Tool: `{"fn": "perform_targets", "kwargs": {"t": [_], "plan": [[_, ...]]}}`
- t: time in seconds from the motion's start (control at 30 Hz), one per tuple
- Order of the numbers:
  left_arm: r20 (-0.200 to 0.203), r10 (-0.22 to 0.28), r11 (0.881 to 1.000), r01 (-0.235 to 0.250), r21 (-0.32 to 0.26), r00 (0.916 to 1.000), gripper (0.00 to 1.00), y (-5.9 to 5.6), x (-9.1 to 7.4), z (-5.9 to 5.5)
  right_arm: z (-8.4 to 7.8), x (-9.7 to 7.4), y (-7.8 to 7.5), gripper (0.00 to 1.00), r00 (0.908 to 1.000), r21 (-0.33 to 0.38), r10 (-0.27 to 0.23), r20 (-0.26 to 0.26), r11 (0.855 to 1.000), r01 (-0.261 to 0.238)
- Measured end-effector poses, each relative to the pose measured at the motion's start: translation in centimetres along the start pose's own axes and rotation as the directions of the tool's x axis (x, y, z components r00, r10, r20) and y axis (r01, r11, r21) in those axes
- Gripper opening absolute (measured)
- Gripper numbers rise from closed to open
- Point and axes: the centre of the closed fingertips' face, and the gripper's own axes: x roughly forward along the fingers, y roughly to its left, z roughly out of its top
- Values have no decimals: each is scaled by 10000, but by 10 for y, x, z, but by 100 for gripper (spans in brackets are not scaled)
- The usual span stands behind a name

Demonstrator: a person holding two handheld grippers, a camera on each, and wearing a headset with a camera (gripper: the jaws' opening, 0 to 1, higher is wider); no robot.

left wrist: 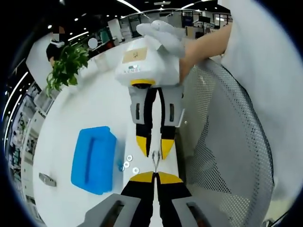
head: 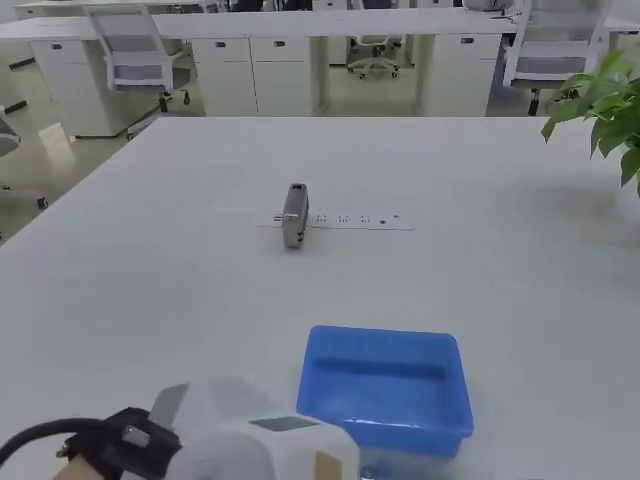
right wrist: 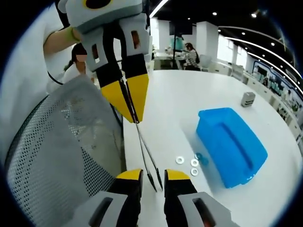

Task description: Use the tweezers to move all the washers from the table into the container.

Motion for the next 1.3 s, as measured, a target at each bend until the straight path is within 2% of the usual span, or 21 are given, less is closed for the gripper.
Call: {"fn": "perform_targets", "kwargs": {"t": [0.1,0.23,0.4,0.5,0.67,1.0,1.3], "plan": [[207,-41,9999,43,-100,9998,0,1,-1,7,-1,4,2,11,9997,-180,202,-138,9996,-205],[357,-92,9997,99,-202,9993,0,3,0,11,-8,6,3,10,9988,-456,226,-440,9987,-246],[594,-171,9993,189,-309,9981,0,7,-2,15,-4,8,-2,7,9988,-351,332,-348,9988,-345],[659,-154,9993,177,-342,9977,0,12,-6,16,4,11,-5,6,9992,-325,388,-95,9987,-391],[542,0,9996,15,-283,9985,0,20,-13,13,16,14,-13,6,9991,-272,274,314,9993,-265],[164,152,9999,-151,-22,9998,0,36,-15,8,27,24,-30,7,9973,-207,-17,740,9998,32],[-33,62,10000,-62,45,10000,0,45,-9,3,27,31,-37,7,9980,-218,-150,618,9996,163]]}}
